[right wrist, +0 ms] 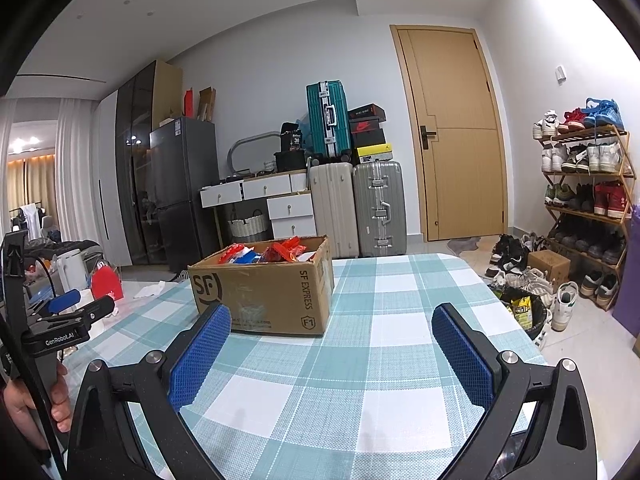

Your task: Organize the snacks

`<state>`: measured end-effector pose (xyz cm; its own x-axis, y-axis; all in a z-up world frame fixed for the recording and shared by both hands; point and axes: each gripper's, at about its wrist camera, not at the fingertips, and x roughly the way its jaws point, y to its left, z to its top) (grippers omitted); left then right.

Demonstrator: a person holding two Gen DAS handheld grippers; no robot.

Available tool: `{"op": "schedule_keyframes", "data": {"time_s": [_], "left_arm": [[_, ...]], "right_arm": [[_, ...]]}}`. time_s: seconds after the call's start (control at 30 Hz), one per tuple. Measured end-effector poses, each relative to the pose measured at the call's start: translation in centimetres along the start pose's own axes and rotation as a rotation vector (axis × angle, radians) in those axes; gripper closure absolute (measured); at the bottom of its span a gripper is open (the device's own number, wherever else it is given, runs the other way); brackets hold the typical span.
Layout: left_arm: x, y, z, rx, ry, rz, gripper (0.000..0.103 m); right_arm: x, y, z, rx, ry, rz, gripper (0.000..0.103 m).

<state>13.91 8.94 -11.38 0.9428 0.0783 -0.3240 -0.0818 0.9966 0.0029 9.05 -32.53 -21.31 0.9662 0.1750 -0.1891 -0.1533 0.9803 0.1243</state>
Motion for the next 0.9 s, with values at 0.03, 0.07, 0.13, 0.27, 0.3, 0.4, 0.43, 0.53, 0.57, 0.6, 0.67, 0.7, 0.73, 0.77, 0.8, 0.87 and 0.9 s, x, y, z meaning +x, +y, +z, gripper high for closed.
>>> {"op": "schedule_keyframes", "data": {"time_s": [0.03, 0.07, 0.13, 0.27, 0.3, 0.4, 0.43, 0.53, 0.57, 0.6, 0.67, 0.7, 0.73, 0.77, 0.8, 0.87, 0.9], "left_arm": [[0.03, -0.02, 0.01, 0.0, 0.001, 0.0, 0.0], [0.01, 0.01, -0.06, 0.0, 0.002, 0.001, 0.0], [-0.01, -0.02, -0.1, 0.002, 0.003, 0.001, 0.0], [0.0, -0.07, -0.12, 0.009, -0.002, -0.011, 0.0], [0.12, -0.15, -0.15, 0.013, 0.002, -0.014, 0.0], [0.08, -0.21, -0.31, 0.017, 0.0, -0.029, 0.0], [0.05, -0.25, -0.34, 0.018, -0.001, -0.027, 0.0], [0.13, -0.23, -0.44, 0.014, 0.006, -0.023, 0.0], [0.14, -0.26, -0.4, 0.013, 0.009, -0.022, 0.0], [0.2, -0.27, -0.36, 0.013, 0.013, -0.02, 0.0], [0.42, -0.28, -0.42, 0.014, 0.027, -0.001, 0.0], [0.68, -0.26, -0.27, 0.014, 0.035, 0.003, 0.0], [0.74, -0.21, -0.23, 0.012, 0.038, 0.004, 0.0], [0.75, -0.11, -0.19, 0.008, 0.039, 0.002, 0.0], [0.72, -0.01, -0.15, 0.004, 0.037, -0.001, 0.0], [0.53, 0.26, -0.18, -0.005, 0.031, 0.006, 0.0], [0.54, 0.29, -0.08, -0.007, 0.031, 0.009, 0.0]], "right_arm": [[0.0, -0.01, -0.01, 0.0, 0.001, 0.0, 0.001], [-0.02, -0.01, -0.03, 0.001, 0.001, 0.0, 0.001], [-0.04, 0.02, -0.05, 0.001, 0.001, 0.0, 0.001], [-0.05, 0.04, -0.06, 0.0, 0.002, 0.001, 0.001], [-0.06, 0.06, -0.08, 0.0, 0.002, 0.001, 0.001], [-0.02, 0.08, -0.05, -0.001, 0.006, 0.001, 0.001], [-0.02, 0.09, -0.05, -0.001, 0.005, 0.001, 0.001], [0.0, 0.08, -0.04, 0.0, 0.005, 0.001, 0.001], [0.02, 0.07, -0.05, 0.0, 0.006, 0.001, 0.001], [0.0, 0.07, -0.06, 0.0, 0.006, 0.001, 0.001], [-0.01, 0.07, -0.07, -0.001, 0.006, 0.001, 0.001], [-0.02, 0.07, -0.06, 0.0, 0.005, 0.001, 0.001], [-0.02, 0.07, -0.06, 0.0, 0.005, 0.001, 0.001], [-0.02, 0.06, -0.07, 0.001, 0.005, 0.002, 0.001], [-0.01, 0.08, -0.06, 0.0, 0.005, 0.001, 0.001], [0.0, 0.07, -0.07, 0.001, 0.005, 0.001, 0.001], [-0.01, 0.07, -0.08, 0.0, 0.006, 0.001, 0.001]]}}
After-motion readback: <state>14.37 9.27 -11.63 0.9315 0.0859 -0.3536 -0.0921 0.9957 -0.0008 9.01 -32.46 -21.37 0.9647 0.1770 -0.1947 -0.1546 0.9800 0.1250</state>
